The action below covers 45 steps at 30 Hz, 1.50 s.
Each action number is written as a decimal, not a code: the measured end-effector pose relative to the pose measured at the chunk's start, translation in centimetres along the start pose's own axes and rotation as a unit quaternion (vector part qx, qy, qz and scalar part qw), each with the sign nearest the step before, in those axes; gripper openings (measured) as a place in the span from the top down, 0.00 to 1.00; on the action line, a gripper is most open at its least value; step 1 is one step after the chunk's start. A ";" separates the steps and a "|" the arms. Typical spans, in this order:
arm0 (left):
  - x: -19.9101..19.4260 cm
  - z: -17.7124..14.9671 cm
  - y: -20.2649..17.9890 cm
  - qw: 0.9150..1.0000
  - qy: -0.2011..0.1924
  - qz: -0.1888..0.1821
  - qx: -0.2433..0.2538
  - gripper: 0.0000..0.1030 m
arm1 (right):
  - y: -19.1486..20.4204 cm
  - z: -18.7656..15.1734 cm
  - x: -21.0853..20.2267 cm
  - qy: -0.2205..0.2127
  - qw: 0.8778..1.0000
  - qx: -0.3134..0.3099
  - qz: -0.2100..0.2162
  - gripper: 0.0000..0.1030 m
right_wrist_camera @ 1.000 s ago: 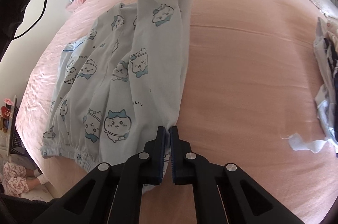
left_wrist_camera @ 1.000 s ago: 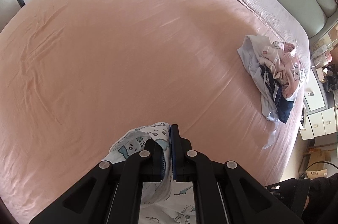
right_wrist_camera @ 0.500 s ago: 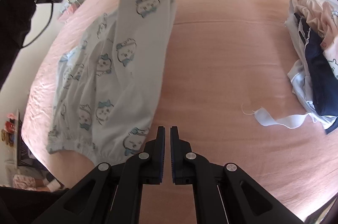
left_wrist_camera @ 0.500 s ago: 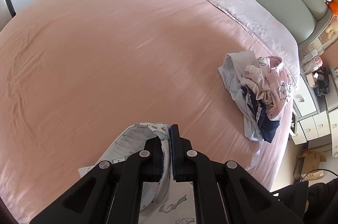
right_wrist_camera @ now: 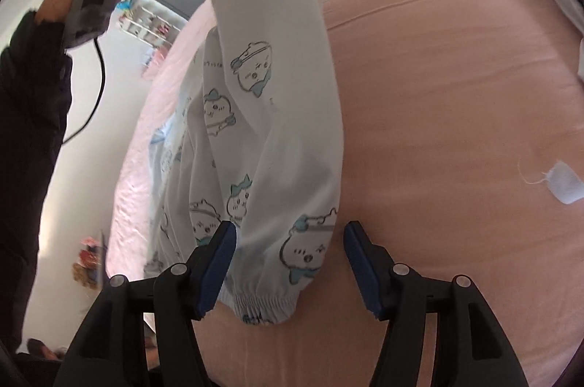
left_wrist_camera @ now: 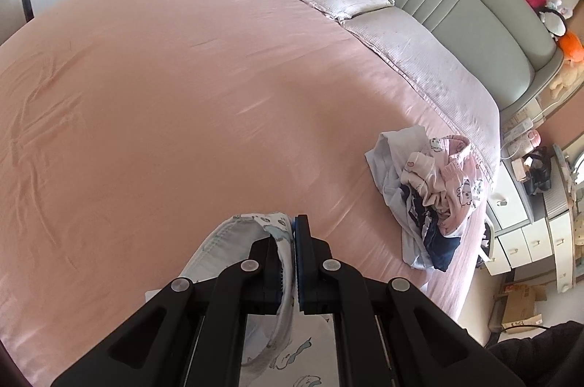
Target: Fold clothes
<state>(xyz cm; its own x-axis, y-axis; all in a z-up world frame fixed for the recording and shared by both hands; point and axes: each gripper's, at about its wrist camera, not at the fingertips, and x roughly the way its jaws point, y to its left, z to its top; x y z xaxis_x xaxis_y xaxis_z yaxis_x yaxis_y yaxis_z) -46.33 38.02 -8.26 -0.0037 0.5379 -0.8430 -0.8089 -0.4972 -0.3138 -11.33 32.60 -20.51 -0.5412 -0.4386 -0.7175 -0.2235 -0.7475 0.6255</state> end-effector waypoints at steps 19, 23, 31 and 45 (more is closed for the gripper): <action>1.1 0.0 -1.3 0.999 0.018 0.010 0.026 0.96 | 0.5 -0.4 -0.6 0.007 0.999 0.007 -0.049 0.97; 2.1 0.0 -2.0 0.999 0.026 0.021 0.042 0.96 | 1.6 -0.5 -1.4 0.009 0.998 -0.004 -0.066 0.97; 5.6 0.2 -4.1 0.996 0.045 0.025 0.074 0.96 | 0.6 -2.0 -2.2 0.034 0.996 0.006 -0.086 0.97; 12.2 0.2 -5.7 0.978 0.126 0.124 0.115 0.92 | 1.5 -2.9 -0.7 0.054 0.993 -0.008 -0.105 0.98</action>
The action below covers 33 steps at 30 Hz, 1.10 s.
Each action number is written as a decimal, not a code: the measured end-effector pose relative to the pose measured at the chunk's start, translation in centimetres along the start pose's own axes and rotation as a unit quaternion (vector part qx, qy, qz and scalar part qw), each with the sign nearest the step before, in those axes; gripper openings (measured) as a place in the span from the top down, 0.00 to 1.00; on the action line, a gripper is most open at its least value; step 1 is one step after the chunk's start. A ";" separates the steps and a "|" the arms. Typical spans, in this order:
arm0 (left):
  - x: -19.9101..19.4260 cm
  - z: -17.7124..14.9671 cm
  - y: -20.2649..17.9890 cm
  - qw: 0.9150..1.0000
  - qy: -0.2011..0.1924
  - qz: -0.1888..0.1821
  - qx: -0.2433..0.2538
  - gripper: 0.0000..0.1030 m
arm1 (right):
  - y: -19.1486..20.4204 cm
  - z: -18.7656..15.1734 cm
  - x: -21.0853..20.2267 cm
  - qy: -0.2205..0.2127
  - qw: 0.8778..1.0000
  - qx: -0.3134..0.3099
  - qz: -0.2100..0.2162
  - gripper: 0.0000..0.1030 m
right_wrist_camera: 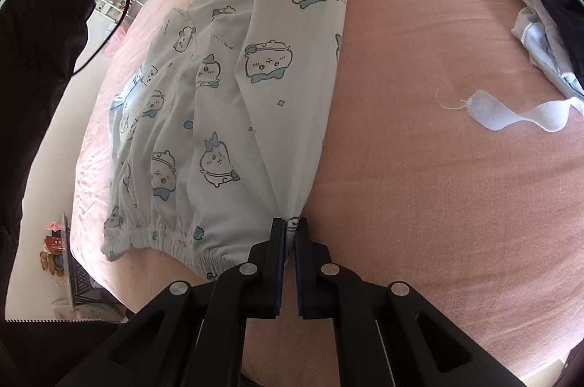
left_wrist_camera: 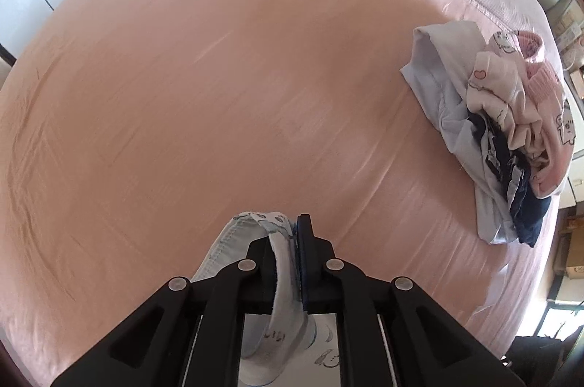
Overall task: Fold clothes
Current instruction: 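Lower the folded leg with the left gripper and open it, then lower the held pant cuff with the right gripper and open it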
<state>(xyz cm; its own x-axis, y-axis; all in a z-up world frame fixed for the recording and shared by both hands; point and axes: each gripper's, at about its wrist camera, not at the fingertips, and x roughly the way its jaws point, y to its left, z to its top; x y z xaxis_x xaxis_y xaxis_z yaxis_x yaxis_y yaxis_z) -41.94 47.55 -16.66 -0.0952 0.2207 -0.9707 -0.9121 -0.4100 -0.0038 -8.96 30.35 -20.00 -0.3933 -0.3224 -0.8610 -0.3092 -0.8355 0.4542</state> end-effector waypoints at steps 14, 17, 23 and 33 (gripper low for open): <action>-6.5 -0.2 1.7 0.992 -0.082 0.089 -0.047 0.00 | 0.6 -0.1 1.2 -0.003 1.000 -0.002 0.002 1.00; -6.8 -1.4 1.3 0.991 -0.073 0.107 -0.037 0.00 | 1.0 -0.2 1.3 -0.006 1.000 -0.005 -0.001 1.00; -7.0 -4.9 0.4 0.990 -0.046 0.132 -0.019 0.00 | 1.4 -0.3 1.6 -0.013 1.000 -0.010 -0.002 1.00; -8.0 -9.3 -2.0 0.989 -0.027 0.146 -0.022 0.00 | 1.7 -0.4 2.0 -0.027 1.000 -0.010 0.001 1.00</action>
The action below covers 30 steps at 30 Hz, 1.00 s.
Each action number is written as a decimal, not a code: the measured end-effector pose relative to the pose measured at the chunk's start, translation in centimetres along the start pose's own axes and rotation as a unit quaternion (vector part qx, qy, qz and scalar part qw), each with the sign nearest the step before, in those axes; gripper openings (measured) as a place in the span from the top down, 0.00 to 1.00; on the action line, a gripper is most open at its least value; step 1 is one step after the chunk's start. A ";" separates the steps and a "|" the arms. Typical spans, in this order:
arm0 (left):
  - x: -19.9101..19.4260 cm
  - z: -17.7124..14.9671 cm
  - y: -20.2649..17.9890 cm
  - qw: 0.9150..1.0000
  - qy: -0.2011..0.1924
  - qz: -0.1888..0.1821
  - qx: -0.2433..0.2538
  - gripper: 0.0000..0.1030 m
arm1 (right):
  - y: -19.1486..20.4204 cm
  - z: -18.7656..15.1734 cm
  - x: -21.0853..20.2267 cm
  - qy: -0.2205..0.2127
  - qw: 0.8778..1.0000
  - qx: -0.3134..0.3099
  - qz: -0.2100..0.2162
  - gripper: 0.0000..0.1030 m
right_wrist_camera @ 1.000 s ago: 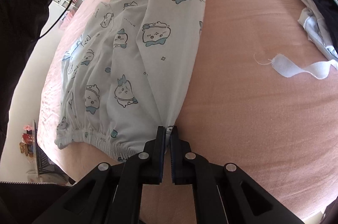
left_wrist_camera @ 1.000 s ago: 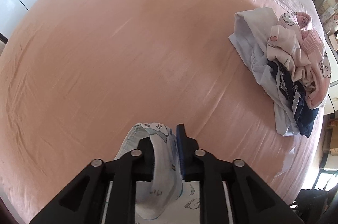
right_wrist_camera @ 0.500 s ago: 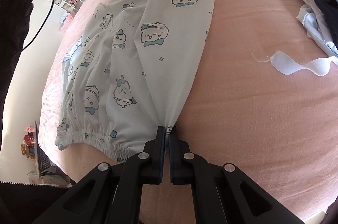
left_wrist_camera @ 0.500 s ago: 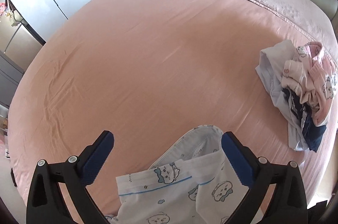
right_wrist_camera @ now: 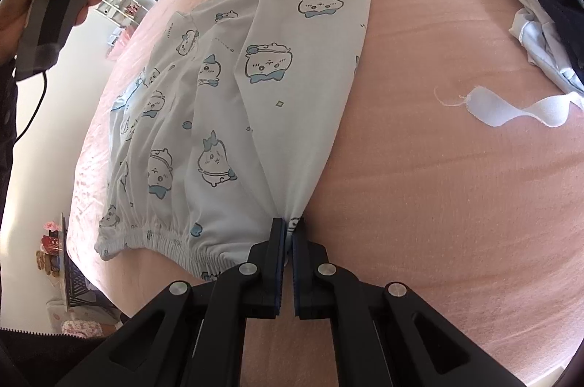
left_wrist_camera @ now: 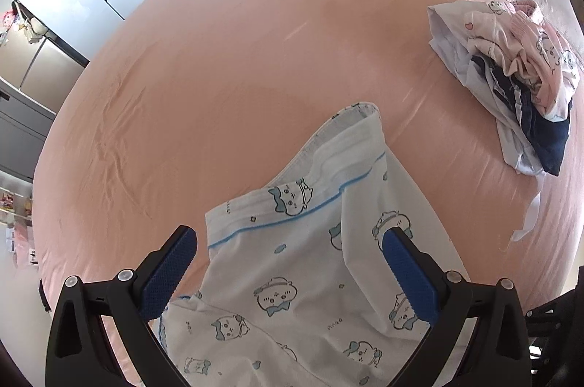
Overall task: Fold clothes
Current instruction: 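Lower the held pant cuff with the right gripper and open it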
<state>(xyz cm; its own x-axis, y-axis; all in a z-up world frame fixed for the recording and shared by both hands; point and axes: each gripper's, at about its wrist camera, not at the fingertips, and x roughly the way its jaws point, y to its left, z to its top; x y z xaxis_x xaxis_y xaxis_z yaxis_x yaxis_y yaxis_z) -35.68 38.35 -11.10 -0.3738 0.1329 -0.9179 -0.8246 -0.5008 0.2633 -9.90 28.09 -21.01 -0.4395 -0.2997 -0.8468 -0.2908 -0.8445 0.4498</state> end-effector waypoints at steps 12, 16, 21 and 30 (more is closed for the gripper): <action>-2.1 -6.4 -1.6 0.999 0.006 0.031 0.002 0.00 | -1.2 -0.6 -1.1 -0.011 1.000 -0.022 -0.019 0.98; -2.8 -9.5 -1.7 0.999 0.008 0.035 -0.007 0.00 | -1.8 -0.4 -1.2 -0.005 1.000 -0.012 -0.003 0.98; -3.3 -13.1 -2.1 0.999 0.005 0.043 -0.029 0.00 | -2.8 0.4 -0.9 0.014 0.999 0.016 0.030 0.97; -2.6 -17.2 -4.1 0.994 -0.006 0.008 -0.113 0.00 | -1.0 2.0 -1.5 0.044 0.998 -0.036 0.007 0.58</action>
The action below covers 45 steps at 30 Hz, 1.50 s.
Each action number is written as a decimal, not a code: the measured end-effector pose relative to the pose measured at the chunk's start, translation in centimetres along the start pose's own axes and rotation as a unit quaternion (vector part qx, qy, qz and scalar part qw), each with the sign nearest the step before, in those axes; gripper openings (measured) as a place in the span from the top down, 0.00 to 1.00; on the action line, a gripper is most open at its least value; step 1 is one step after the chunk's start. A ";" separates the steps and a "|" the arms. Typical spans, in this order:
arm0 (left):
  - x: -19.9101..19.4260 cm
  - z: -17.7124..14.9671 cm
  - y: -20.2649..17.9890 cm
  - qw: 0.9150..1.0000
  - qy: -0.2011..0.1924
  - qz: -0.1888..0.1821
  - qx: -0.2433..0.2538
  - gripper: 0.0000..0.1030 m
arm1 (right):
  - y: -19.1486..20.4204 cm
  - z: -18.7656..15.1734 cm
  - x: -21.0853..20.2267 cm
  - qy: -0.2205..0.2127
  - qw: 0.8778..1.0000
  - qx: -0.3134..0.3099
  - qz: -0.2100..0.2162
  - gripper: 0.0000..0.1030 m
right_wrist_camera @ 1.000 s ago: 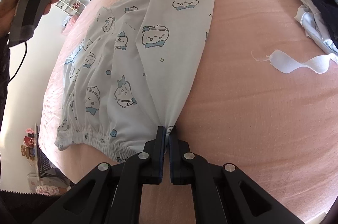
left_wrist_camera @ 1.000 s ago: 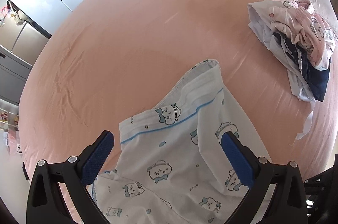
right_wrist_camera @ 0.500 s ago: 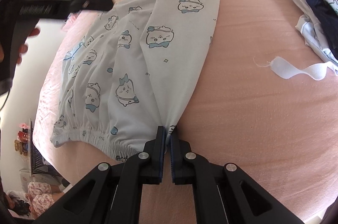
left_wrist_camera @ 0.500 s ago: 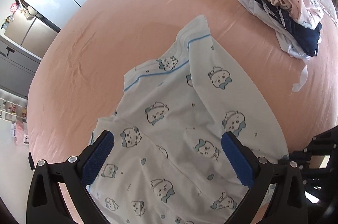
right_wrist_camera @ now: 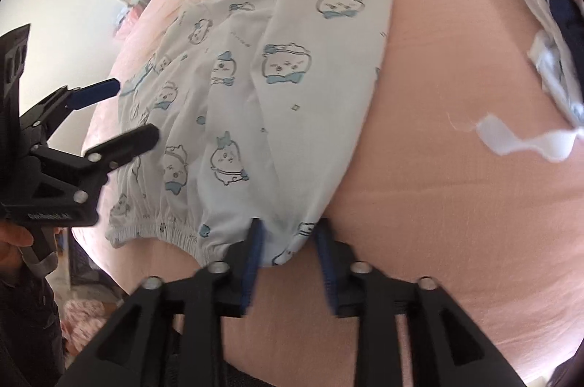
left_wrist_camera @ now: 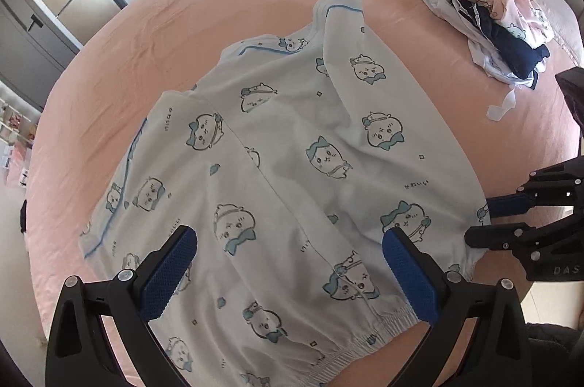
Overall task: Fold clothes
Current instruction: 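Lower the held pant cuff with the right gripper and open it, then move the right gripper to the waistband edge of the pants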
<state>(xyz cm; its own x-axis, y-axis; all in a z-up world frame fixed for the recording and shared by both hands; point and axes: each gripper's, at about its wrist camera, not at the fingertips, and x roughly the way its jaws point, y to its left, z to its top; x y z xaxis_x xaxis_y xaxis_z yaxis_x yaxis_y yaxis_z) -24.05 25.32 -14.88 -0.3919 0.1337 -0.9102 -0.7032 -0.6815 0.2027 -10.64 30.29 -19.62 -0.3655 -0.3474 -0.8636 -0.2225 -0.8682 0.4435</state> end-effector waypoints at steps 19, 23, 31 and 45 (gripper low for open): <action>-1.7 -3.8 -6.9 0.991 -0.025 0.083 0.097 0.00 | -2.4 2.0 -6.8 -0.050 0.997 -0.015 -0.065 0.22; -1.5 -4.0 -8.7 0.986 -0.006 0.097 0.134 0.00 | -3.6 3.0 -7.5 -0.057 0.997 0.014 -0.059 0.22; -0.2 -2.8 -11.7 0.980 0.048 0.117 0.157 0.00 | -3.7 5.3 -9.1 -0.055 0.995 0.013 -0.077 0.22; 1.1 -0.9 -14.0 0.963 0.085 0.257 0.025 0.00 | -3.6 10.0 -11.4 -0.059 0.992 0.002 -0.111 0.22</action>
<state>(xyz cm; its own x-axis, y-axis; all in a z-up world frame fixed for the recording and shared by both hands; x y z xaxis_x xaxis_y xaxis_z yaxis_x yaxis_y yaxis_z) -14.16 34.36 -19.06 -0.5960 -0.3331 -0.7306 -0.4723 -0.5904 0.6544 -14.68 40.92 -9.03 -0.4102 -0.1027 -0.9062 -0.3135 -0.9172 0.2459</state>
